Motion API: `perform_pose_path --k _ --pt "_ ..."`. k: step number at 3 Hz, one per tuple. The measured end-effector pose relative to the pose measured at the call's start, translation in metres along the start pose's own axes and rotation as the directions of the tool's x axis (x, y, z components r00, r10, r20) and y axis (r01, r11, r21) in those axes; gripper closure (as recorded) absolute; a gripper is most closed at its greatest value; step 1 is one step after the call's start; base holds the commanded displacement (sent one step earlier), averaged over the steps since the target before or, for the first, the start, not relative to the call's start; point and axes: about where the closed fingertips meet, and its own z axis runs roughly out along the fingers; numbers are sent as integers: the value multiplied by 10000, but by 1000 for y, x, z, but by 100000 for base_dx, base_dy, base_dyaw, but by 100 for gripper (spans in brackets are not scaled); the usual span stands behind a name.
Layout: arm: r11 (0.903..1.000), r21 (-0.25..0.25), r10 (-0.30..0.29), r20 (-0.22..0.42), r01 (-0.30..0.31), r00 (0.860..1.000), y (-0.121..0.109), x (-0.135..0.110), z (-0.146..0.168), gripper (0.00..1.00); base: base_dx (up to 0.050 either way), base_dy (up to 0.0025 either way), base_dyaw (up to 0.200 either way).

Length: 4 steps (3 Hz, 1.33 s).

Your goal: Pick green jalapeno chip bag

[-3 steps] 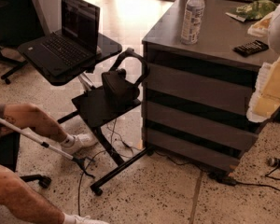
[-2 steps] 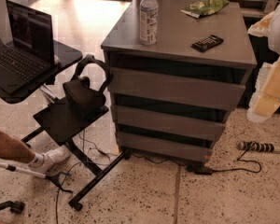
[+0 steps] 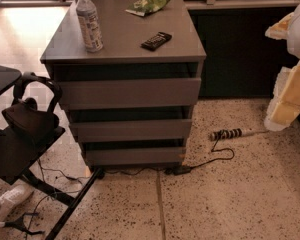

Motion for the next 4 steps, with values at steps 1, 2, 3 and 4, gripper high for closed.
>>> perform_pose_path --k 1,2,3,4 --pt "10000 0 0 0 0 10000 0 0 0 0 4751 -1 22" --pt "10000 4 -1 1 1 10000 0 0 0 0 4948 2 -34" --pt "10000 6 -1 2 1 10000 0 0 0 0 4950 0 -2" --pt "10000 6 -1 2 1 10000 0 0 0 0 3 -4 -14360"
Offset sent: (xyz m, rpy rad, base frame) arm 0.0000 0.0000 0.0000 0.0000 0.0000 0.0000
